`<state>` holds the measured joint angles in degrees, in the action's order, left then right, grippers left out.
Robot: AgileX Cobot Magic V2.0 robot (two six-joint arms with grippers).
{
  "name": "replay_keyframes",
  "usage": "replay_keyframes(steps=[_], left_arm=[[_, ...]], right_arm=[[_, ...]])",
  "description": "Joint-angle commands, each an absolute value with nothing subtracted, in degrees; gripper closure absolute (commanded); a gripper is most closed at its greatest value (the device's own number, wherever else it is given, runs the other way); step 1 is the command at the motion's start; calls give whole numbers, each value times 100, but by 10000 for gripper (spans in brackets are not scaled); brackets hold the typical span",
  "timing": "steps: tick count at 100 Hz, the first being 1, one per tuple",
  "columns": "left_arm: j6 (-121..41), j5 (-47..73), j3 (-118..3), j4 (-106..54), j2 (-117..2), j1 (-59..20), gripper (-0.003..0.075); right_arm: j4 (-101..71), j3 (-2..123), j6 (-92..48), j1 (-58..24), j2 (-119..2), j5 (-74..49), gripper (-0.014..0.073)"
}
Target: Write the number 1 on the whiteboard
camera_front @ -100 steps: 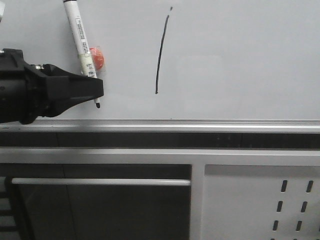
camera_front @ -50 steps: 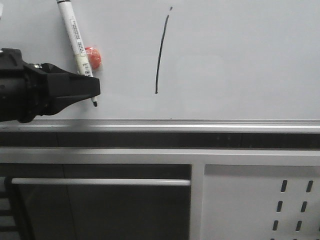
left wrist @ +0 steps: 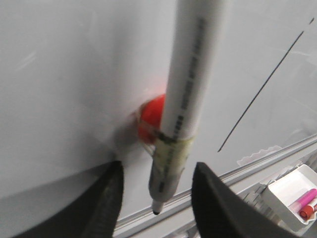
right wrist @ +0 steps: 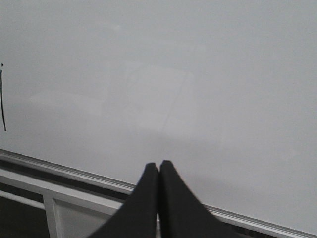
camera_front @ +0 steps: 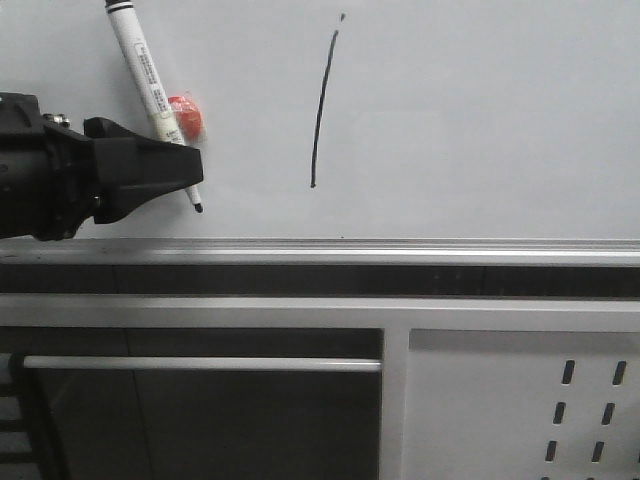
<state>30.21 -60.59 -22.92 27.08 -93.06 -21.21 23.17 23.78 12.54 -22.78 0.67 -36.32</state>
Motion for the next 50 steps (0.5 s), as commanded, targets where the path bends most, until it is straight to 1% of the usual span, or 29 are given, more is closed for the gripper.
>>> replay_keyframes(steps=[1, 28, 50], left_arm=[[3038, -6543, -2421, 2462, -9088, -2114, 292], [3038, -6567, -2352, 2419, -9088, -2114, 292], [2967, -7177, -1753, 1932, -9004, -2114, 292]], right_arm=[[2474, 2507, 1246, -2253, 144, -3218, 644], [2474, 2507, 1246, -2253, 144, -3218, 644], [2474, 2507, 1246, -2253, 144, -3218, 644]])
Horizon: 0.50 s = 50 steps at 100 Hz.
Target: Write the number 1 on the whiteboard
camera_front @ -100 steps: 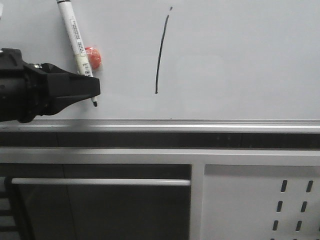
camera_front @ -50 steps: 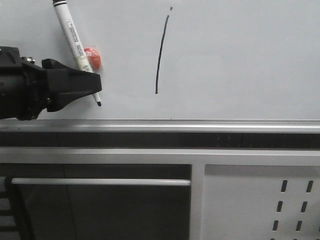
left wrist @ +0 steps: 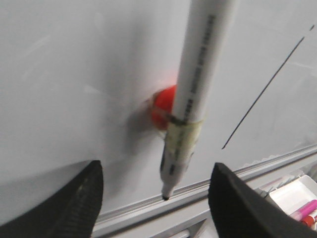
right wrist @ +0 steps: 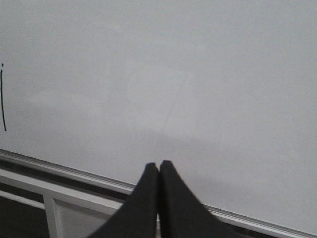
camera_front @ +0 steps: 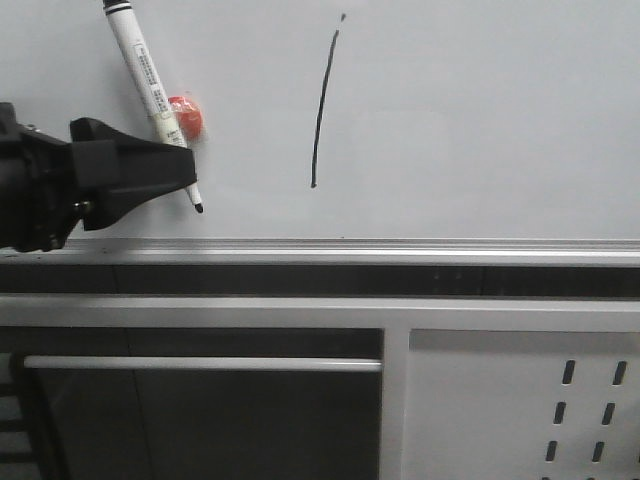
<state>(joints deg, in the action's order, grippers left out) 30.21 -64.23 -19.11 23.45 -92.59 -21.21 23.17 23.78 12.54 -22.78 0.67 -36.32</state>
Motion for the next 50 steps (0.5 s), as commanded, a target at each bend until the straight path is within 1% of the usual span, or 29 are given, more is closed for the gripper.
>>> replay_keyframes(steps=[1, 11, 26, 34, 38, 44, 45, 47, 49, 50], left_arm=[[2918, -7200, -1729, 1908, -8986, -2114, 292], [2634, -7258, -1478, 1806, -8798, -2114, 292], [2621, -7343, -1243, 1937, -8371, -2114, 293], [2621, -7480, -1092, 2041, -8077, -2114, 316], [2621, -7484, -998, 2041, -7888, -2114, 339], [2621, -7484, -863, 2007, -7573, -2114, 419], [2621, -7484, -827, 2006, -7536, -2114, 445], [2621, -7484, -774, 1995, -7422, -2114, 473], [2621, -7484, -719, 1961, -7306, -2114, 537], [2621, -7484, -700, 1949, -7267, -2114, 554]], right_arm=[[2474, 2507, 1246, -2253, 144, -3218, 644], [2474, 2507, 1246, -2253, 144, -3218, 644], [2474, 2507, 1246, -2253, 144, -3218, 644], [2474, 2507, 1246, -2253, 144, -3218, 644], [2474, 2507, 1246, -2253, 144, -3218, 644], [2474, 2507, 1246, -2253, 144, -3218, 644], [2474, 2507, 1246, -2253, 144, -3218, 644], [2474, 2507, 1246, -2253, 144, -3218, 644], [2474, 2507, 1246, -2253, 144, -3218, 644], [2474, 2507, 1246, -2253, 144, -3218, 644]])
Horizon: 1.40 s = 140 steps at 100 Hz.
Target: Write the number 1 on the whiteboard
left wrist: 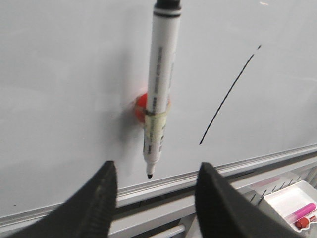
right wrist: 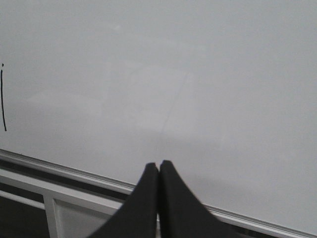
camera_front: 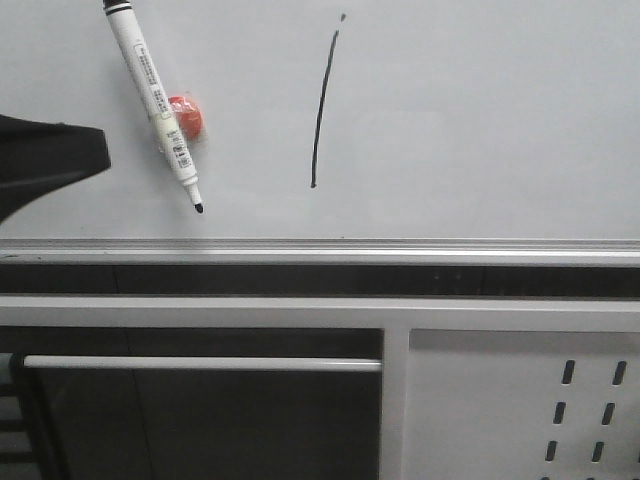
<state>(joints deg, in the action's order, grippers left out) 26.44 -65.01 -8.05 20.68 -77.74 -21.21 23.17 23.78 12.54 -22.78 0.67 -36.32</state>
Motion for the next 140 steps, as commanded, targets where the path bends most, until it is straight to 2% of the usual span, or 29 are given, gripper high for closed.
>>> replay_keyframes(steps=[1, 2, 8, 21, 54, 71, 91, 101, 113, 140], left_arm=[[2621, -7484, -681, 1921, -7189, -2114, 570], [2621, -7484, -625, 1881, -7112, -2114, 622], [2610, -7484, -484, 1718, -6810, -2114, 738], [2634, -7534, -194, 1671, -6193, -2114, 739], [2634, -6462, -62, 1729, -5581, -2114, 739], [2623, -4603, -83, 1438, -4785, -2454, 739], [2623, -2024, -83, 1303, -2658, -2402, 739], [2623, -565, -83, 1222, -1542, -1935, 739], [2623, 413, -83, 1007, -584, -1330, 739], [2623, 1824, -83, -2169, 196, -442, 739]], right_arm=[[2474, 2507, 1246, -2253, 144, -3218, 644], [2474, 2507, 1246, -2253, 144, -3218, 644], [2474, 2507, 1246, -2253, 144, -3218, 644], [2474, 2507, 1246, -2253, 144, -3218, 644], [2474, 2507, 1246, -2253, 144, -3218, 644], [2474, 2507, 1246, -2244, 144, -3193, 644], [2483, 2507, 1246, -2244, 144, -3193, 644], [2483, 2507, 1246, -2244, 144, -3193, 644], [2483, 2507, 1246, -2244, 144, -3193, 644], [2483, 2507, 1246, -2244, 144, -3193, 644]])
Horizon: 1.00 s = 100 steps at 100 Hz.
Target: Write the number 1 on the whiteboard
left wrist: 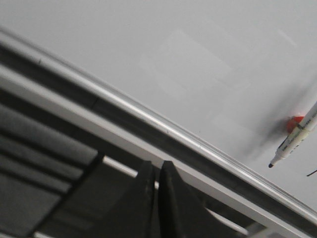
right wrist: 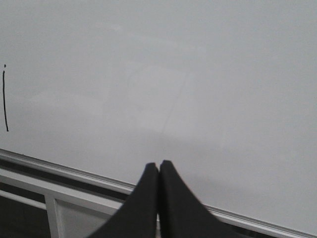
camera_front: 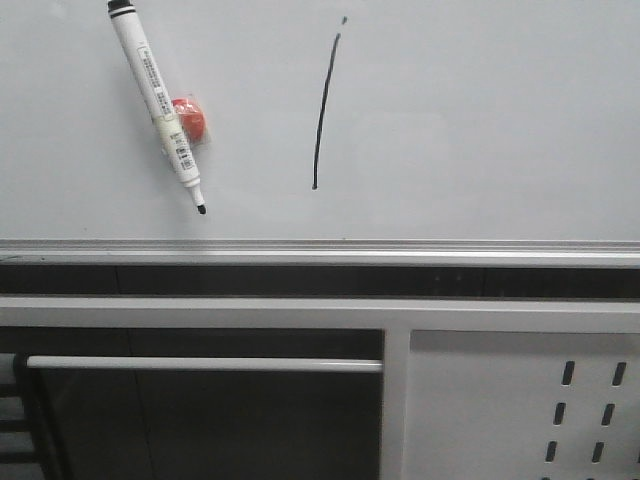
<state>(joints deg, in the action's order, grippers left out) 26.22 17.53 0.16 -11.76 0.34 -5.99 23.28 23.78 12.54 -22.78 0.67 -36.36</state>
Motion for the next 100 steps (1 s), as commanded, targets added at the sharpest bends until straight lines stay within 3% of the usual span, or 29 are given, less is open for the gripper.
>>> replay_keyframes(steps=[1, 24, 62, 79, 100], left_arm=[[2623, 1848, -83, -2242, 196, -444, 739], [2623, 1724, 156, -468, 196, -409, 739], [2623, 1737, 156, -383, 174, -405, 739], [2623, 1815, 156, 1066, 174, -405, 739], [2623, 1850, 156, 1063, 186, -405, 739]], right_arm=[[2483, 2507, 1246, -2244, 144, -3193, 644], [2483, 2507, 1246, -2244, 144, -3184, 644], [2483, 2507, 1246, -2244, 144, -3184, 644], [2483, 2507, 1246, -2244, 144, -3184, 644], [2483, 2507, 1246, -2244, 144, -3184, 644]])
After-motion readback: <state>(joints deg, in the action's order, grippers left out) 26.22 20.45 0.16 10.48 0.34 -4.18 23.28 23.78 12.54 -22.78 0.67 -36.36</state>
